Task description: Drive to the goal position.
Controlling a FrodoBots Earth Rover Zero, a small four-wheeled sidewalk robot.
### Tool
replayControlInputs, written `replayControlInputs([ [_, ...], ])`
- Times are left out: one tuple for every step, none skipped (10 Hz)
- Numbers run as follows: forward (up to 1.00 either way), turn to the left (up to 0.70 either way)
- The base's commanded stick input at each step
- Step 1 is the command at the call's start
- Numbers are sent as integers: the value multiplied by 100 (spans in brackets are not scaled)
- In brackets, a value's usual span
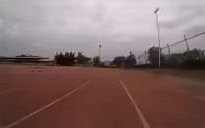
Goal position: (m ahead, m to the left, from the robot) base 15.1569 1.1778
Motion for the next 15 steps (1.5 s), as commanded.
replayControlInputs([
  [70,0],
  [70,0],
  [70,0],
  [70,0],
  [70,0],
  [70,0],
  [70,0],
  [70,0],
  [70,0],
  [70,0],
  [70,0],
  [70,0],
  [70,0],
  [70,0],
  [70,0],
])
